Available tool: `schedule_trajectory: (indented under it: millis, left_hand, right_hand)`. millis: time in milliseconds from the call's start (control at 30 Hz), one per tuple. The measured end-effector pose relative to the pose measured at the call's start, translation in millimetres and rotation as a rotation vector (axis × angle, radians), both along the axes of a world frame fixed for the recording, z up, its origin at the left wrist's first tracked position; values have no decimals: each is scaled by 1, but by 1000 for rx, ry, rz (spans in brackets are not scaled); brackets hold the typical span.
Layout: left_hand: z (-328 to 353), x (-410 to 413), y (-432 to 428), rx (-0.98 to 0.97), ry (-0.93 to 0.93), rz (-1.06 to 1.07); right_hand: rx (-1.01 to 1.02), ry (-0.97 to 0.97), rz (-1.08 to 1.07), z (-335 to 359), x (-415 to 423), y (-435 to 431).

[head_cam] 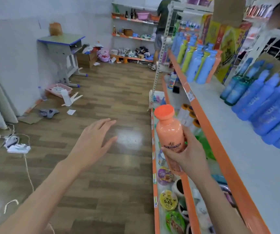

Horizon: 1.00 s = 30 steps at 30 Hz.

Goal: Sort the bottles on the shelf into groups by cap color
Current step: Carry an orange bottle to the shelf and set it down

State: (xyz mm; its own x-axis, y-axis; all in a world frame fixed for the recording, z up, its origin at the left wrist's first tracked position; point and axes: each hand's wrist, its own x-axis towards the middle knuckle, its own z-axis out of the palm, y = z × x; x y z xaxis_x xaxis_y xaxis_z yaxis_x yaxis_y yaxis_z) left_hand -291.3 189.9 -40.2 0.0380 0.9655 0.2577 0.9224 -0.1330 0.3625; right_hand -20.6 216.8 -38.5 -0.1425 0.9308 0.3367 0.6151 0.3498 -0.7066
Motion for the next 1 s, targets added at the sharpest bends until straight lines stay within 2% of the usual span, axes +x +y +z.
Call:
schedule_trajectory:
  millis: [233, 467, 667, 1000]
  left_hand:
    - [-15, -32, 83, -56, -24, -19]
    - [-21, -56, 204, -67, -18, -4]
    - [-8, -72, 302, -30, -29, 40]
    - [-20, -112, 448, -80, -31, 29]
  right_hand:
    - [-44, -46, -34, -14, -30, 78]
    - [-96, 20, -29, -19, -55, 204]
    - [-75, 24, 2, -10, -73, 314]
    - [-141, -5, -29, -14, -111, 459]
